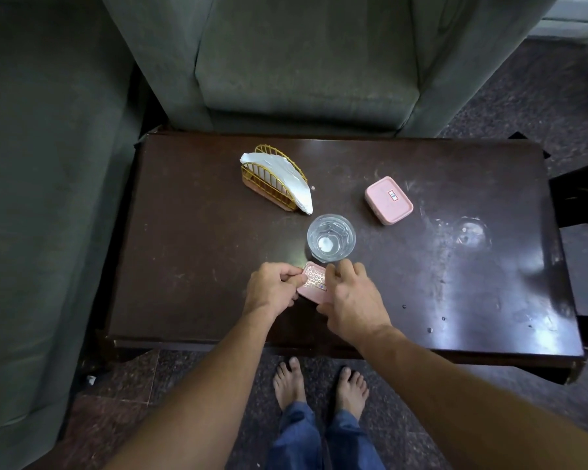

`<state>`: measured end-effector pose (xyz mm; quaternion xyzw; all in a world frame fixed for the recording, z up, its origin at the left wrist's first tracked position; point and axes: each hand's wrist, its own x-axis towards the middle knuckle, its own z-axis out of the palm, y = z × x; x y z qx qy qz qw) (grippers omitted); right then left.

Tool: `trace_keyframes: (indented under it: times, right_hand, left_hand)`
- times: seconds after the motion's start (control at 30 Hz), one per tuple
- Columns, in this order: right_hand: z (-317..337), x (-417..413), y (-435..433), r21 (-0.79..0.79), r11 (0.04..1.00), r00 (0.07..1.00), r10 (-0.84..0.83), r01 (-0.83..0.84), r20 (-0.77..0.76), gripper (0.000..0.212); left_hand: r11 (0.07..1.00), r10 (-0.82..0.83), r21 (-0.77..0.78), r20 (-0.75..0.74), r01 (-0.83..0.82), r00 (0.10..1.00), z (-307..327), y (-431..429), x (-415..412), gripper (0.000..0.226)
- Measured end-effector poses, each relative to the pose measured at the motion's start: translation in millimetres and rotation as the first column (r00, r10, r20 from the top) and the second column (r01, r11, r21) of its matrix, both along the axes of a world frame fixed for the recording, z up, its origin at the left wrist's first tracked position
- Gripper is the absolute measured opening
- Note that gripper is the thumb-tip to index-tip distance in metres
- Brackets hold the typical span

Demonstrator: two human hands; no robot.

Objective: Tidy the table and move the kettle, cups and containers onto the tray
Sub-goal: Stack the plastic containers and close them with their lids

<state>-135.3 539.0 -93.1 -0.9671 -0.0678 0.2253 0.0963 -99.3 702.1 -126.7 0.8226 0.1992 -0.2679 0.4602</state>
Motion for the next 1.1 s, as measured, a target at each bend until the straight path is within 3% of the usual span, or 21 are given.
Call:
trace_keyframes:
  times: [0.23,0.33,0.4,0.6,0.73,0.9,1.1]
  right_hand:
    - [-0.5,-4.1,-0.1,0.020,0.999,0.999,-0.030,0.031,-0.015,0.077]
    - [-7.2,-7.6,0.6,0.092,0.990,0.993,-0.101,0.106,-0.055,0.084]
    - [-12.6,-8.3,-1.8,0.153,0.977,0.988,-0.139,0.148,-0.070,0.085]
    - [-26.8,-20.2,-6.7,0.174,0.981,0.996,-0.085,0.090,-0.033,0.082]
    - [-20.1,-24.5,-9.9,0.213,0.962,0.985,-0.166,0.172,-0.048,0.080]
    - [-6.4,-58.5,-47.8,0.191,0.942,0.960,-0.280,0.277,-0.009,0.070]
    - [33.0,-55.1,-109.3,0.351,0.822,0.833,-0.527,0.449,0.169,0.069]
  left_hand:
    - [0.999,-0.044,0.006,-0.007,0.044,0.999,2.9,0.2,-0.4,0.016]
    - [0.998,-0.058,0.024,0.008,0.058,0.998,2.8,-2.6,0.9,0.008]
    - [0.997,-0.062,0.040,-0.002,0.062,0.998,2.2,-3.2,2.0,0.015]
    - [0.999,-0.038,-0.025,-0.025,0.038,0.999,3.7,-1.2,4.1,0.007]
    - [0.991,-0.099,0.093,0.067,0.092,0.993,11.6,-12.8,-11.2,0.008]
    - [0.917,-0.350,0.267,0.184,0.296,0.919,28.6,-54.5,-40.5,0.018]
    - [0.886,-0.455,0.275,0.371,0.373,0.809,73.4,-138.1,-20.7,0.027]
